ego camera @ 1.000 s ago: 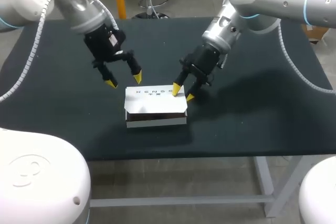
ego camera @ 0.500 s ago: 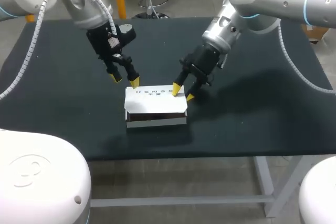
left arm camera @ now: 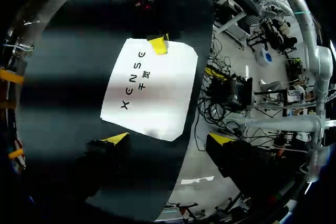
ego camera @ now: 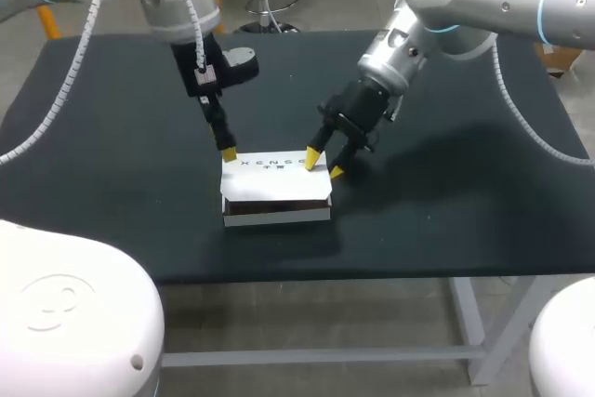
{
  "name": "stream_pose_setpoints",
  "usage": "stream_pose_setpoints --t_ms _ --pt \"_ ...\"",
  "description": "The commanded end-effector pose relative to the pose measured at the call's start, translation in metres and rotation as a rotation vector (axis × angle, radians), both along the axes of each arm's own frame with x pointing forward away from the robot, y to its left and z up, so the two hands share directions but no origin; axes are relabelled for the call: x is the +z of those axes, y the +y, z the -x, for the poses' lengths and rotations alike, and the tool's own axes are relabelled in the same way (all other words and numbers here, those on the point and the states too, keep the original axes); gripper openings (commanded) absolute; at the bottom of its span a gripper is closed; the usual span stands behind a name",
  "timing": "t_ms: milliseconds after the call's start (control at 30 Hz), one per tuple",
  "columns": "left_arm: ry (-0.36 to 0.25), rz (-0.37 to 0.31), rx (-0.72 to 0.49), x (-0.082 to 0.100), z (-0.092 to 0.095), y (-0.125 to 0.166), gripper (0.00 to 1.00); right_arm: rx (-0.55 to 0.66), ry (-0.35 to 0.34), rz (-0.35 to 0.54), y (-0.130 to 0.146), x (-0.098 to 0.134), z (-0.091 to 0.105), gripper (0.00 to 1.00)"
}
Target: Assemble the packaging by folding the flat box into shape, placing the metal phone stand inside, and closing the box properly
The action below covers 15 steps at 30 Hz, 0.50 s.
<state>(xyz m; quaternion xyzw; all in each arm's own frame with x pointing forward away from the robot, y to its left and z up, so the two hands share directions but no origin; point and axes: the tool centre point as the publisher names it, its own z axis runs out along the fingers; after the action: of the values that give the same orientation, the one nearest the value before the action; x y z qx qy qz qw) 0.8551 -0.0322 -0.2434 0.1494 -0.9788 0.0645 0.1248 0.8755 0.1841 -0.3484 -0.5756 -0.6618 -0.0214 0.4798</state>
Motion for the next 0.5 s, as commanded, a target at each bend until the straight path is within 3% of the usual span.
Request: stream_pose_setpoints --t_ms 33,333,500 --pt "-0.075 -0.013 -0.068 -0.008 0.003 -0.004 1.0 0.006 0.004 0.0 0.001 -0.001 -0.002 0.45" --pt "-0.223 0.073 -0.21 -0.027 0.012 -0.006 1.0 0.006 0.004 0.0 0.001 -0.001 -0.002 0.45" --pt "-0.278 0.076 -0.25 -0.032 0.018 -0.011 1.0 0.006 0.004 0.0 0.001 -0.001 -0.002 0.44"
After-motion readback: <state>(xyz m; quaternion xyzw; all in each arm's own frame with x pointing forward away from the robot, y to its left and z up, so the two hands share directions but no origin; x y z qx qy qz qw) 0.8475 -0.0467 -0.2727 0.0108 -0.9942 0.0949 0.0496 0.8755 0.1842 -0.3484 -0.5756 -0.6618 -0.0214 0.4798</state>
